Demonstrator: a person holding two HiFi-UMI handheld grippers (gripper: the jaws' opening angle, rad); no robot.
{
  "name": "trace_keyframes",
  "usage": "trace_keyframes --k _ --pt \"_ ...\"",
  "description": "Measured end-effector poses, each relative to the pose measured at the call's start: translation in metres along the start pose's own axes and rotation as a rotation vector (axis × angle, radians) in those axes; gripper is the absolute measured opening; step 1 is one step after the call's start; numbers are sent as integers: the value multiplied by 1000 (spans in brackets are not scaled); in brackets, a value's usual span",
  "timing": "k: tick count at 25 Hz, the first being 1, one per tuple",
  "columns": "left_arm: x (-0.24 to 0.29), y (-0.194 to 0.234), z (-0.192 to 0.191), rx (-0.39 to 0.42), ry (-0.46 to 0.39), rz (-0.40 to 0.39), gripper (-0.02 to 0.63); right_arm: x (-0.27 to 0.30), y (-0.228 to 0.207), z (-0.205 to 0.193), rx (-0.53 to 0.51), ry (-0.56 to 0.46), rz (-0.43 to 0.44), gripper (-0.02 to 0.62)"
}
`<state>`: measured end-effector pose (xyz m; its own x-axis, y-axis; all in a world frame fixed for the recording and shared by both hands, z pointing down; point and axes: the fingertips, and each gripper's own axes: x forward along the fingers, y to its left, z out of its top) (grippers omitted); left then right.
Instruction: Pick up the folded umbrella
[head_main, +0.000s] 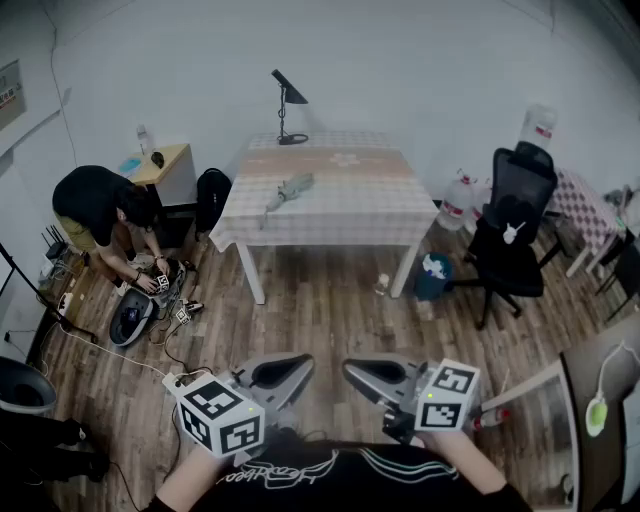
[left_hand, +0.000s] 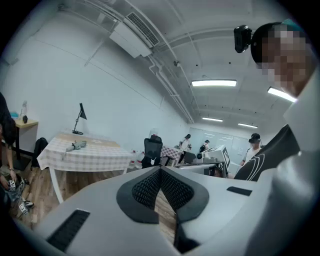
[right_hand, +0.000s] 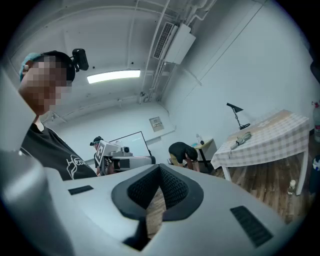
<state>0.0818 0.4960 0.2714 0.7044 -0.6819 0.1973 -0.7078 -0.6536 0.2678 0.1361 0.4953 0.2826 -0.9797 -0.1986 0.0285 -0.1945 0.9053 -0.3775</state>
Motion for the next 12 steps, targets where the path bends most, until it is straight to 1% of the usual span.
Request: trace_keyframes --k 7,12 --pt "-9 -3 0 -1 1 -6 -3 7 10 2 -4 8 8 11" --pt "-9 5 5 -11 -2 11 -3 12 8 9 2 13 17 11"
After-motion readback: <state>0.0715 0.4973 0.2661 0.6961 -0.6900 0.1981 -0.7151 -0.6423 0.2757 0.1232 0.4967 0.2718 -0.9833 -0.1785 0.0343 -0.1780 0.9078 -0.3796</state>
